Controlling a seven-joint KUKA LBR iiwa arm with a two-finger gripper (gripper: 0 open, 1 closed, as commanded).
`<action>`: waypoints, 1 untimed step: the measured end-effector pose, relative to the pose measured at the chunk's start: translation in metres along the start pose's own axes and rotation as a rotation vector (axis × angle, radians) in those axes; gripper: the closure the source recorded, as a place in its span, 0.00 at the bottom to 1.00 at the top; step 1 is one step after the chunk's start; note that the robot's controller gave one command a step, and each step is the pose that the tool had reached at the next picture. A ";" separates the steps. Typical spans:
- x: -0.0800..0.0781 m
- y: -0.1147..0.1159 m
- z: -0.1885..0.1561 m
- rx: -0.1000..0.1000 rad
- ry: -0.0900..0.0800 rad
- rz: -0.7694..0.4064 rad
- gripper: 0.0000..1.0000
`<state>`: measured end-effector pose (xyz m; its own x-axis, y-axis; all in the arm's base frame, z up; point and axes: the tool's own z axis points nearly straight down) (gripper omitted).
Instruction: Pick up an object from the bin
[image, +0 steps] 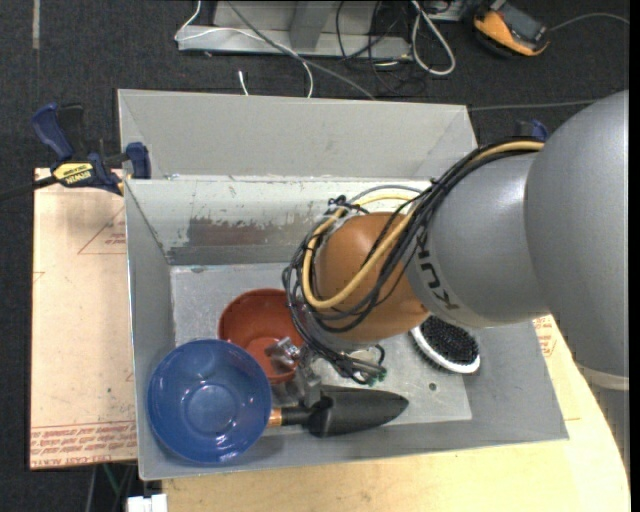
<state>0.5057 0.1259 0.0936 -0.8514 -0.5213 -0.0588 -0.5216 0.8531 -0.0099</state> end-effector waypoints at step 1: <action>-0.012 -0.013 0.014 -0.001 -0.005 0.043 1.00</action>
Offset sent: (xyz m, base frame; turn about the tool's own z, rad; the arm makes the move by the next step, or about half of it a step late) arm 0.0142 -0.0009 -0.0144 0.0294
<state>0.5237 0.1210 0.0800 -0.8726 -0.4843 -0.0640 -0.4849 0.8746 -0.0067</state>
